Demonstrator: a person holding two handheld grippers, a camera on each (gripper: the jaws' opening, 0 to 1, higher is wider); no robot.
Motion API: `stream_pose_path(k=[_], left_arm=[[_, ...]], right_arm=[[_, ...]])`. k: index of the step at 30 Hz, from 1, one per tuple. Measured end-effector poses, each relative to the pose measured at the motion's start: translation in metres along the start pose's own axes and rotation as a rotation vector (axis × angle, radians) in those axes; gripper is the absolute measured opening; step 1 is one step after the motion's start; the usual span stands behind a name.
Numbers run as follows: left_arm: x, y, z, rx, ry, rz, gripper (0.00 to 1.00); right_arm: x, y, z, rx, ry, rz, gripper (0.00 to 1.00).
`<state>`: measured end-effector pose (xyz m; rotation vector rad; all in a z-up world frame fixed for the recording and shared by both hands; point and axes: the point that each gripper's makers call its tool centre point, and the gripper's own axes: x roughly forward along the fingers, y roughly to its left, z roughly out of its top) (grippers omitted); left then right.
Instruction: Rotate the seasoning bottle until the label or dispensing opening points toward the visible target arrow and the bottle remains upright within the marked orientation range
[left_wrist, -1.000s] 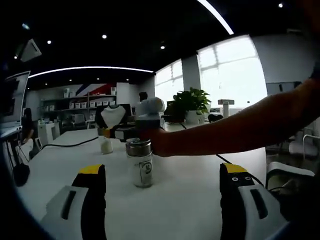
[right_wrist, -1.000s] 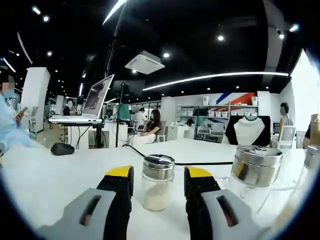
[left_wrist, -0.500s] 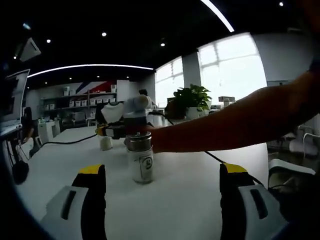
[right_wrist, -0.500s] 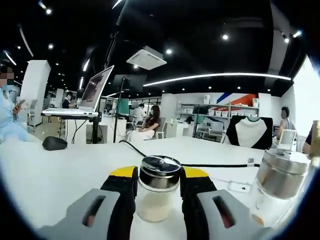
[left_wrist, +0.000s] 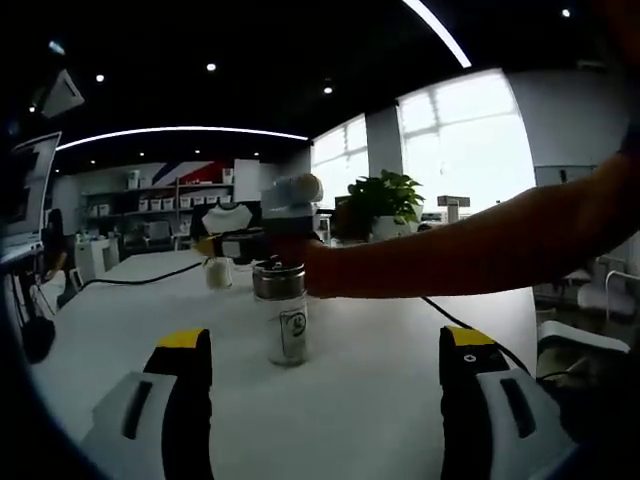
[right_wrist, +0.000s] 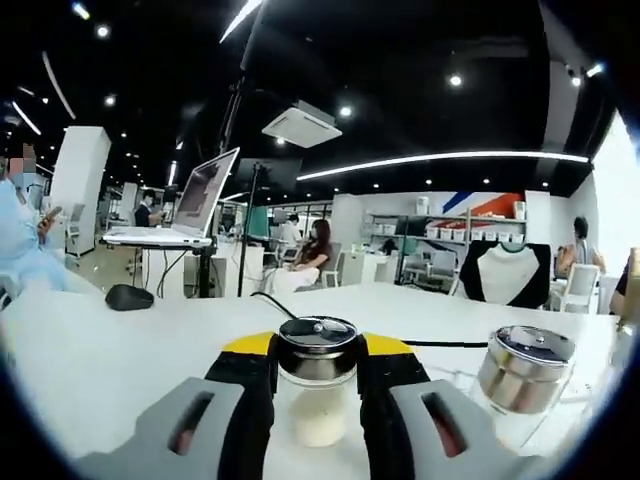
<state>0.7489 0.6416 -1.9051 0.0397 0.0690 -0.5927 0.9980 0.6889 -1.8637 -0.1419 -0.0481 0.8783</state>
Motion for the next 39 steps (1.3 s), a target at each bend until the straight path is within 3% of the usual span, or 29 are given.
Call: stream_pose_path(k=[6, 12, 17, 24, 28, 31, 36, 39], left_arm=[[-0.004, 0.004, 0.007, 0.010, -0.021, 0.017, 0.99], [-0.004, 0.004, 0.006, 0.022, -0.013, 0.024, 0.98], [-0.003, 0.002, 0.008, 0.030, -0.028, 0.050, 0.97], [0.001, -0.007, 0.007, 0.050, -0.028, 0.047, 0.92], [0.002, -0.008, 0.011, 0.041, -0.053, 0.045, 0.88], [0.003, -0.011, 0.012, 0.040, -0.064, 0.040, 0.84], [0.005, -0.021, 0.015, 0.065, -0.084, 0.019, 0.79], [0.007, -0.030, 0.017, 0.065, -0.096, -0.002, 0.77]], right_arm=[[-0.036, 0.004, 0.007, -0.015, -0.018, 0.025, 0.28], [-0.074, -0.002, 0.011, 0.054, -0.018, 0.011, 0.28], [-0.108, -0.004, 0.004, 0.027, -0.001, -0.021, 0.28], [-0.147, 0.008, 0.000, 0.036, 0.008, 0.002, 0.28], [-0.169, 0.010, 0.003, 0.088, 0.008, -0.007, 0.28], [-0.192, 0.021, 0.011, 0.092, -0.009, 0.006, 0.28], [-0.228, 0.048, 0.031, 0.043, -0.098, 0.052, 0.28], [-0.246, 0.061, 0.033, 0.065, -0.123, 0.063, 0.28]])
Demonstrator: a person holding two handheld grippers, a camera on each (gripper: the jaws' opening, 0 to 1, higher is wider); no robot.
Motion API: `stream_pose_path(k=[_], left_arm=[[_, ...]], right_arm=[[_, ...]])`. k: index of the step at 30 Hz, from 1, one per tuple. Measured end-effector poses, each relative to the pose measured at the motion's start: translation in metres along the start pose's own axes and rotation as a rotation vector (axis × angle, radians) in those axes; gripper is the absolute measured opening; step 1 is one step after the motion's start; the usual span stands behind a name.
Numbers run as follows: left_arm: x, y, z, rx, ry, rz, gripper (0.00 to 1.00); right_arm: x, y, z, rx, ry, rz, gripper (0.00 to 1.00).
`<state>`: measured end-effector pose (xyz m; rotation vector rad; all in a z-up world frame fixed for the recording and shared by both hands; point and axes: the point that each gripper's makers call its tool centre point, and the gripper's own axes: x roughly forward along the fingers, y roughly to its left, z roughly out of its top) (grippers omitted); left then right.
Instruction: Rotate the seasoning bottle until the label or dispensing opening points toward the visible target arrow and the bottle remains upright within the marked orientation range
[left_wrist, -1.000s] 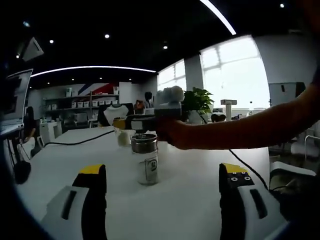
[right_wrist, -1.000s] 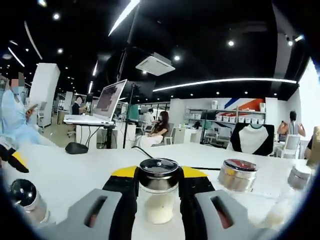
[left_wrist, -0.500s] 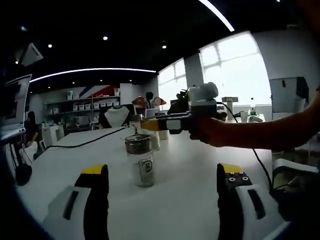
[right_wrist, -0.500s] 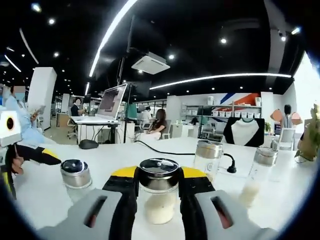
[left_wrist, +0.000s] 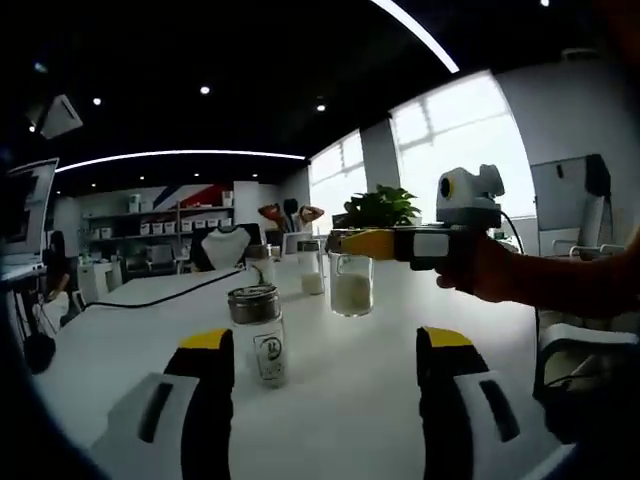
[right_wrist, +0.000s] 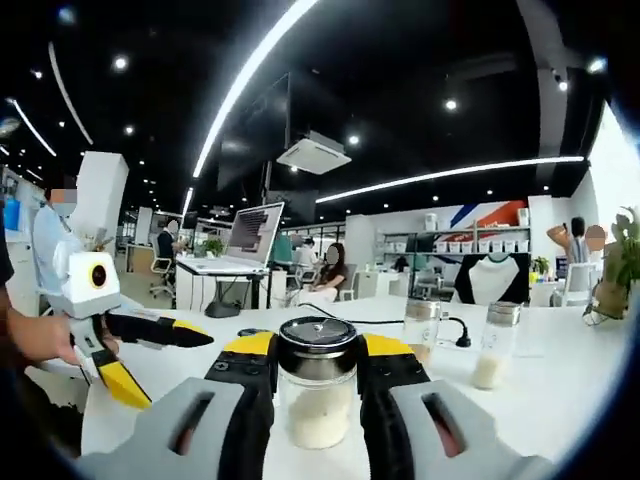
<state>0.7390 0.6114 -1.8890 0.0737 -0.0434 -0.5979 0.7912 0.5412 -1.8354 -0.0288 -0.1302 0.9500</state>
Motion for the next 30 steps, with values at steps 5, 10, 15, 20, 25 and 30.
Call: stream_pose_path(k=[5, 10, 15, 20, 25, 30], left_arm=[[0.004, -0.016, -0.003, 0.030, 0.006, -0.045, 0.70], [0.011, -0.046, -0.004, 0.084, 0.004, -0.140, 0.66], [0.014, -0.065, -0.011, 0.144, 0.039, -0.193, 0.61], [0.011, -0.079, -0.007, 0.125, 0.027, -0.269, 0.52], [0.003, -0.107, -0.016, 0.121, 0.052, -0.442, 0.47], [0.008, -0.093, -0.023, 0.114, 0.117, -0.345, 0.37]], right_arm=[[-0.020, 0.017, -0.001, -0.004, -0.004, -0.017, 0.28], [-0.035, 0.043, -0.004, 0.003, 0.011, -0.003, 0.28], [-0.040, 0.069, -0.004, -0.048, 0.021, 0.067, 0.28], [-0.044, 0.087, -0.001, -0.010, 0.009, 0.170, 0.28], [-0.051, 0.106, -0.002, 0.041, -0.027, 0.283, 0.29], [-0.049, 0.109, -0.012, -0.012, 0.003, 0.259, 0.29]])
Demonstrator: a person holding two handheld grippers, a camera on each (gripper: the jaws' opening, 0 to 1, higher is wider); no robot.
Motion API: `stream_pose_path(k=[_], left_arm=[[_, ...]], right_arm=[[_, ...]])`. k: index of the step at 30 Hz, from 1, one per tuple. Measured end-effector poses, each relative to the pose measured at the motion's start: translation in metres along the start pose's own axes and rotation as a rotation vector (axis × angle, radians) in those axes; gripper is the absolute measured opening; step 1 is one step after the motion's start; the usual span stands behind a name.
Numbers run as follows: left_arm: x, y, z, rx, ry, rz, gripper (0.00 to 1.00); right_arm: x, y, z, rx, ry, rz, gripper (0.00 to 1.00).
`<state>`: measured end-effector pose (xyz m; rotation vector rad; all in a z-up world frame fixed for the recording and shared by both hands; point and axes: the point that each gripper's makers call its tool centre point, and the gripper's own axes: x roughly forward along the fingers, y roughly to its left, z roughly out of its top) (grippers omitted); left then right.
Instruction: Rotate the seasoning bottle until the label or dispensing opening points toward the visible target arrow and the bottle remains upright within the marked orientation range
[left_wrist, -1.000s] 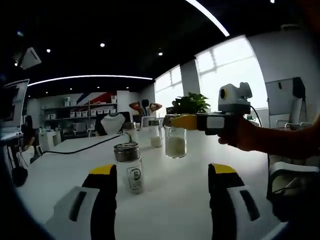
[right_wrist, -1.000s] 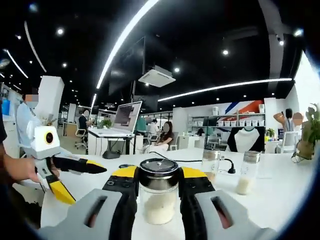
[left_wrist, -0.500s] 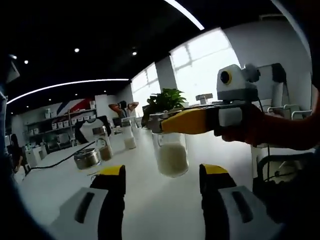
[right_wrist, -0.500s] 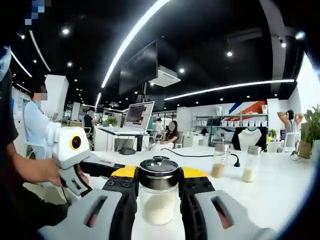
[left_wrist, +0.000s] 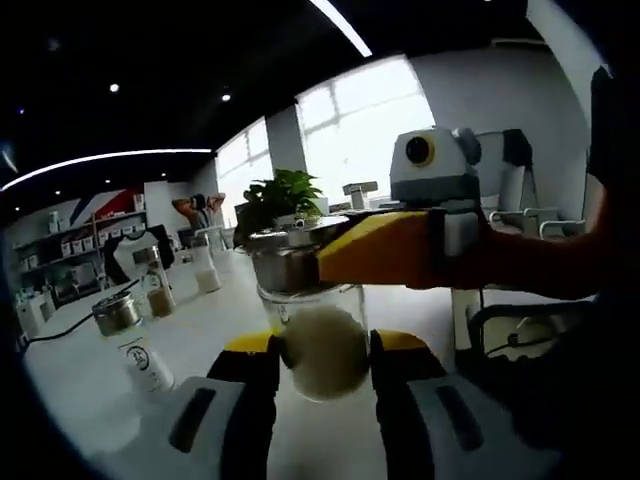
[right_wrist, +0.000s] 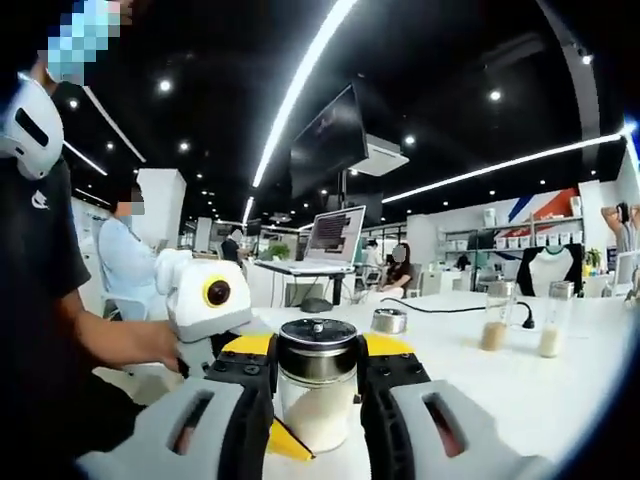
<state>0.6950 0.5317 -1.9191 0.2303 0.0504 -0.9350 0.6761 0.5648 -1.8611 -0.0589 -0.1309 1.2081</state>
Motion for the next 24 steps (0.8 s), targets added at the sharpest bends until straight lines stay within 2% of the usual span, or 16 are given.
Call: stream_pose_path(k=[2, 3, 5, 6, 9, 10, 13, 14, 15, 16, 17, 18, 19, 20, 23, 24], left_arm=[[0.000, 0.004, -0.001, 0.020, 0.037, 0.051, 0.37], [0.000, 0.008, 0.002, 0.003, 0.027, 0.090, 0.37], [-0.002, 0.017, 0.008, -0.029, -0.006, 0.158, 0.36], [-0.004, 0.022, 0.013, -0.043, -0.030, 0.205, 0.36], [-0.009, 0.032, 0.018, -0.060, -0.053, 0.290, 0.36], [-0.013, 0.039, 0.017, -0.044, -0.042, 0.356, 0.36], [-0.015, 0.046, 0.013, 0.023, -0.004, 0.427, 0.36], [-0.014, 0.045, 0.012, 0.021, -0.003, 0.426, 0.36], [-0.014, 0.043, 0.013, 0.034, 0.000, 0.429, 0.36], [-0.014, 0.042, 0.014, 0.063, -0.001, 0.434, 0.36], [-0.011, 0.038, 0.015, 0.120, 0.016, 0.425, 0.36], [-0.011, 0.039, 0.013, 0.170, 0.045, 0.434, 0.36], [-0.010, 0.038, 0.014, 0.207, 0.044, 0.419, 0.36], [-0.007, 0.034, 0.018, 0.213, 0.012, 0.380, 0.37], [-0.008, 0.023, 0.025, 0.050, -0.086, 0.235, 0.37], [-0.009, 0.018, 0.027, -0.015, -0.124, 0.159, 0.37]], right_arm=[[0.003, 0.001, -0.001, -0.025, 0.005, -0.020, 0.29], [0.005, 0.000, 0.002, -0.070, -0.015, -0.048, 0.29], [0.007, -0.004, 0.007, -0.088, -0.047, -0.102, 0.30], [0.008, -0.008, 0.010, -0.060, -0.067, -0.141, 0.30], [0.011, -0.016, 0.013, 0.031, -0.093, -0.212, 0.30], [0.014, -0.016, 0.013, 0.019, -0.084, -0.233, 0.29], [0.020, -0.015, 0.008, -0.013, -0.032, -0.292, 0.30], [0.022, -0.015, 0.006, -0.026, -0.020, -0.313, 0.31], [0.024, -0.020, -0.004, -0.061, 0.038, -0.360, 0.32], [0.025, -0.021, -0.008, -0.075, 0.064, -0.370, 0.33], [0.021, -0.029, -0.018, -0.154, 0.139, -0.431, 0.34], [0.021, -0.028, -0.014, -0.069, 0.095, -0.435, 0.34], [0.016, -0.028, -0.012, 0.033, 0.056, -0.423, 0.33], [0.014, -0.031, -0.008, 0.048, 0.026, -0.416, 0.33], [0.009, -0.029, -0.006, 0.104, 0.014, -0.350, 0.32], [0.009, -0.025, -0.003, 0.119, 0.019, -0.309, 0.32]])
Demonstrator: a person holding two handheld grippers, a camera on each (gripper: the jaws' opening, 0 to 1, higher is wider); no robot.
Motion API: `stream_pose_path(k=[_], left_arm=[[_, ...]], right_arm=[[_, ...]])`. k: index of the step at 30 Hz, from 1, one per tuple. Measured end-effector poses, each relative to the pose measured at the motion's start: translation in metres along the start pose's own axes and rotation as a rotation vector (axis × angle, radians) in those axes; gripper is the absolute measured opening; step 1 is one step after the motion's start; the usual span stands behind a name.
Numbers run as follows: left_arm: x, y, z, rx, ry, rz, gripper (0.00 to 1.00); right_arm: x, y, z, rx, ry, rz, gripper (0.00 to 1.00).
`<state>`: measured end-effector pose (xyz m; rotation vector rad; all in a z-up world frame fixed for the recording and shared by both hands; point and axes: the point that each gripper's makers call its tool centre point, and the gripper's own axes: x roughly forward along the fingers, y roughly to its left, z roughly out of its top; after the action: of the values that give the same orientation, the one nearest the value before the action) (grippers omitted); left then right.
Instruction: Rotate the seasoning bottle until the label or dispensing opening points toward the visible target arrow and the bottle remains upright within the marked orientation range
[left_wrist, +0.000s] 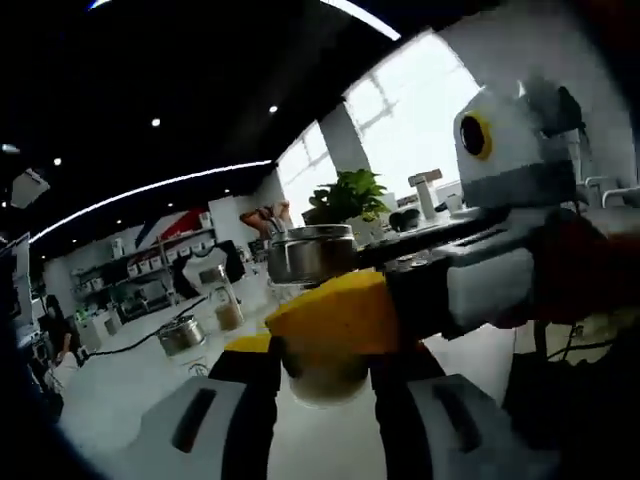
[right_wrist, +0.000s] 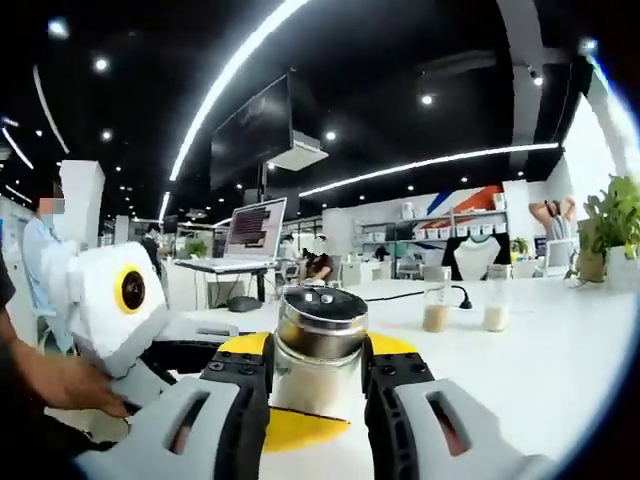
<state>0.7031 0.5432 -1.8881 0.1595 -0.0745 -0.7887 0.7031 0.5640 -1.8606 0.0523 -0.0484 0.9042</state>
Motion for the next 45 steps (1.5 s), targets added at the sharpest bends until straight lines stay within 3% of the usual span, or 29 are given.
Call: stream_pose_path(k=[2, 5, 8, 10, 11, 13, 15, 16, 18, 20, 23, 26, 29, 30, 31, 32, 35, 36, 38, 39, 41, 45], left_arm=[[-0.001, -0.005, 0.001, -0.100, -0.028, -0.087, 0.38], [-0.004, -0.011, -0.003, -0.160, -0.026, -0.161, 0.38], [-0.009, -0.021, 0.000, -0.226, -0.016, -0.241, 0.38], [-0.007, -0.016, -0.003, -0.140, 0.016, -0.182, 0.38], [-0.006, -0.008, -0.004, -0.050, 0.039, -0.118, 0.38], [-0.005, 0.002, -0.008, 0.044, 0.104, -0.012, 0.38], [-0.003, 0.009, -0.007, 0.076, 0.122, 0.073, 0.38], [-0.002, 0.013, -0.006, 0.094, 0.122, 0.137, 0.38], [-0.001, 0.018, 0.000, 0.184, 0.107, 0.236, 0.38], [0.000, 0.018, 0.001, 0.237, 0.120, 0.299, 0.38], [0.004, 0.009, 0.005, 0.123, 0.056, 0.239, 0.38], [0.006, -0.002, 0.007, 0.030, 0.016, 0.092, 0.38], [0.003, -0.012, 0.008, -0.108, -0.025, -0.083, 0.39], [0.002, -0.014, 0.009, -0.125, -0.029, -0.108, 0.38], [-0.004, -0.022, 0.004, -0.283, -0.009, -0.222, 0.38], [-0.006, -0.023, 0.002, -0.336, -0.006, -0.253, 0.40], [-0.009, -0.027, 0.000, -0.359, -0.009, -0.313, 0.48], [-0.012, -0.035, 0.001, -0.292, -0.005, -0.350, 0.43], [-0.016, -0.043, -0.005, -0.186, 0.040, -0.363, 0.39], [-0.010, -0.042, 0.001, -0.094, 0.018, -0.349, 0.39], [-0.010, -0.039, -0.002, -0.089, 0.043, -0.316, 0.38], [-0.004, -0.011, -0.005, 0.000, 0.088, -0.115, 0.38]], right_arm=[[-0.003, 0.012, 0.002, -0.017, 0.008, 0.100, 0.32], [-0.007, 0.021, 0.000, -0.031, 0.023, 0.179, 0.32], [-0.013, 0.032, 0.005, -0.010, -0.010, 0.273, 0.32], [-0.011, 0.030, 0.004, -0.048, 0.003, 0.256, 0.33], [-0.008, 0.027, 0.003, -0.063, 0.010, 0.227, 0.33], [-0.003, 0.022, 0.002, -0.082, 0.001, 0.176, 0.33], [0.002, 0.017, 0.004, -0.032, -0.020, 0.117, 0.33], [0.005, 0.013, 0.006, 0.033, -0.040, 0.075, 0.34], [0.007, 0.004, 0.010, 0.134, -0.075, -0.004, 0.34], [0.006, 0.001, 0.011, 0.153, -0.088, -0.059, 0.34], [0.002, 0.001, 0.015, 0.115, -0.084, -0.063, 0.33], [-0.002, 0.000, 0.019, 0.073, -0.085, -0.026, 0.33], [-0.006, 0.010, 0.021, 0.036, -0.072, 0.095, 0.33], [-0.006, 0.012, 0.021, 0.024, -0.068, 0.116, 0.33], [-0.012, 0.023, 0.019, -0.022, -0.029, 0.217, 0.33], [-0.015, 0.027, 0.021, -0.055, -0.038, 0.241, 0.33], [-0.023, 0.043, 0.024, -0.153, -0.056, 0.339, 0.33], [-0.026, 0.049, 0.021, -0.136, -0.041, 0.379, 0.33], [-0.027, 0.048, 0.015, -0.119, -0.024, 0.394, 0.33], [-0.026, 0.048, 0.015, -0.122, -0.028, 0.393, 0.33], [-0.024, 0.047, 0.014, -0.121, -0.025, 0.389, 0.33], [-0.012, 0.027, 0.014, -0.108, -0.018, 0.245, 0.34]])
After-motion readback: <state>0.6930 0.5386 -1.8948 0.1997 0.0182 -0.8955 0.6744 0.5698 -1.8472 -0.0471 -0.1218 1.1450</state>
